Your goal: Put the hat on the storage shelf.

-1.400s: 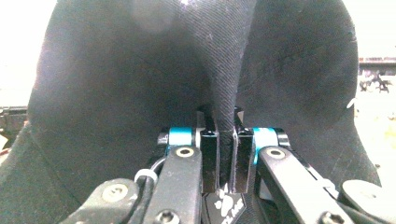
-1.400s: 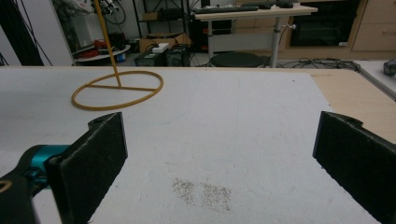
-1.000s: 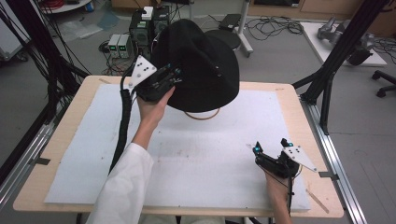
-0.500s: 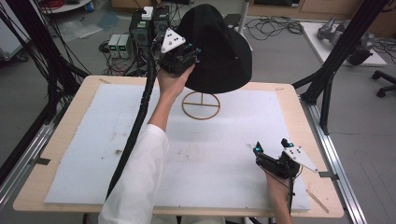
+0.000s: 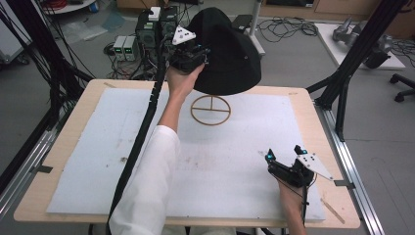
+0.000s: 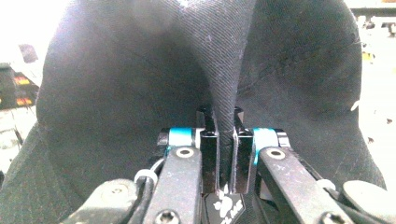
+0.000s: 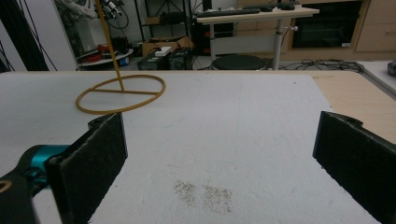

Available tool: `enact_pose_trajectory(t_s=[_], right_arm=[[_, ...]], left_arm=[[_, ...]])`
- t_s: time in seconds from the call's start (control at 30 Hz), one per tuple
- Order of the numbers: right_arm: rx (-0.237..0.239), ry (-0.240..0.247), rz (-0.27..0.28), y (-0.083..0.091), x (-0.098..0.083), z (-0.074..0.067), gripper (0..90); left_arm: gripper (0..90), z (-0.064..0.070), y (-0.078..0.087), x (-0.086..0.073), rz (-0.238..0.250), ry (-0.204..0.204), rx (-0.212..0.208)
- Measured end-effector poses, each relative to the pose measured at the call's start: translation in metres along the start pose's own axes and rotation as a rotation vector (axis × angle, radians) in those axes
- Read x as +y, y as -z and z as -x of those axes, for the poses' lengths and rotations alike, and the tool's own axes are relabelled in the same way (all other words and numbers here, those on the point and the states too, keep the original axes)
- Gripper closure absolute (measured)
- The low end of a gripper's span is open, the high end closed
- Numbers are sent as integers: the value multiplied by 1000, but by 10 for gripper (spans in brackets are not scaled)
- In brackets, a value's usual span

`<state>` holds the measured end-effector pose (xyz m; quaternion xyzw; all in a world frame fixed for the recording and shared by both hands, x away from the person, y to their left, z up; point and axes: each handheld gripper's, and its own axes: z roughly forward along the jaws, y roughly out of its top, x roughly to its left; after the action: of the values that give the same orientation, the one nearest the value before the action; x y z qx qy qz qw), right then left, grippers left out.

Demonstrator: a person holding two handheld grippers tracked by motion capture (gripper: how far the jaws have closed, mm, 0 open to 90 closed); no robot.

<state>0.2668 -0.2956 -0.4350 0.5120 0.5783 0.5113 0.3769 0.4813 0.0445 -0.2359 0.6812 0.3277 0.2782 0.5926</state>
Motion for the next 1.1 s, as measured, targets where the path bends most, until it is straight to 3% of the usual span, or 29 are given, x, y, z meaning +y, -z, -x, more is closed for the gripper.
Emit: enact_pose_trajectory(t_s=[0.17,0.4,0.93,1.1], right_arm=[[5,-9,-6,0,0,-1,19],[6,5,-2,-1,0,-1,19],[7,2,-7,-1,0,-2,19],[9,5,-4,-1,0,-3,19]], left_arm=[[853,0,-3,-4,-39,15,-7],[845,-2,-7,-9,-119,-2,-11],[839,-4,-5,-17,-100,45,-32],[677,-8,-4,-21,-119,100,-59]])
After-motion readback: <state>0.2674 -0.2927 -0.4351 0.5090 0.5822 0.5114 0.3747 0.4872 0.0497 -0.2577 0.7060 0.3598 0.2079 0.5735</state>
